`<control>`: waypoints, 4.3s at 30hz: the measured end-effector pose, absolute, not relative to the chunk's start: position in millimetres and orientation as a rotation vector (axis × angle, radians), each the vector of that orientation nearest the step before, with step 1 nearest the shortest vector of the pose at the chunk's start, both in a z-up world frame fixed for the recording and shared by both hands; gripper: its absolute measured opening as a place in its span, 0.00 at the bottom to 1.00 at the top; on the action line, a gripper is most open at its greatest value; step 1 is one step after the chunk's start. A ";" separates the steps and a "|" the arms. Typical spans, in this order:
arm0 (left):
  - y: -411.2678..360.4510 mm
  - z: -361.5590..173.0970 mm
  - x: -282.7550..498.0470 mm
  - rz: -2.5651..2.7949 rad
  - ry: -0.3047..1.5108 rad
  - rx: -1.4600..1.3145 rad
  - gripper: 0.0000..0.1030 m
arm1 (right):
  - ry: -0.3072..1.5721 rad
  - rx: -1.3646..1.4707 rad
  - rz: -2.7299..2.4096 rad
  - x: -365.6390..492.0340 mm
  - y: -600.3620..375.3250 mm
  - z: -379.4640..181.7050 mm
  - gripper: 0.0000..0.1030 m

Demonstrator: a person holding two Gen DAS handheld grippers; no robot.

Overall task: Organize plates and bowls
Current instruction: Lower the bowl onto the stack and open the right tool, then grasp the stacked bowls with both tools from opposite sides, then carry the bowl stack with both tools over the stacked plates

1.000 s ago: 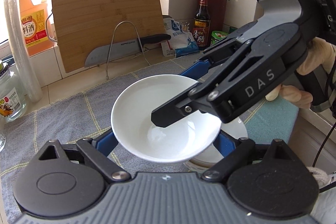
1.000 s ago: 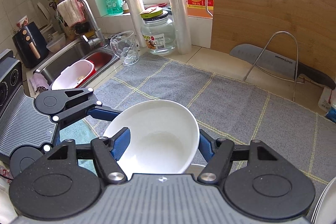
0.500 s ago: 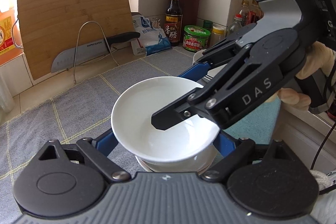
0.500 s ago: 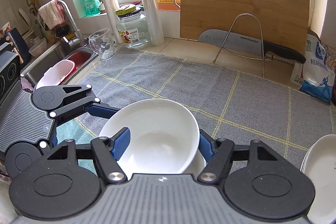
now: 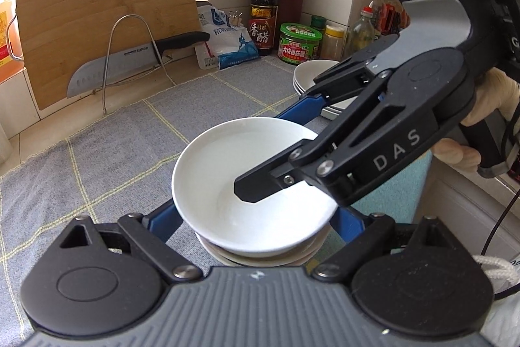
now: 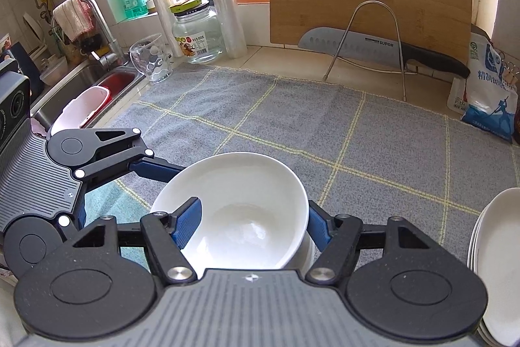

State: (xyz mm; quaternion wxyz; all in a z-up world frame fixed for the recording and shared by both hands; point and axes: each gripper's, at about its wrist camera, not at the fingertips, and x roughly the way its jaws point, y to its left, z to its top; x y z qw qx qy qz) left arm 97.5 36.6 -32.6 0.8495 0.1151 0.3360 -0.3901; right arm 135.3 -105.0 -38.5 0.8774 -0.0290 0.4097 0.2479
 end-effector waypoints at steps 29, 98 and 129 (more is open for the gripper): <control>37.3 -39.2 100.9 -0.846 0.721 0.287 0.94 | 0.820 -0.086 0.507 127.4 -109.4 -41.9 0.93; 40.8 -81.5 128.7 -1.112 0.672 0.535 0.95 | 0.822 -0.527 0.680 108.6 -110.2 -93.0 1.00; 37.9 -76.0 139.3 -1.246 0.691 0.585 0.84 | 0.854 -0.564 0.853 120.6 -106.6 -88.4 0.83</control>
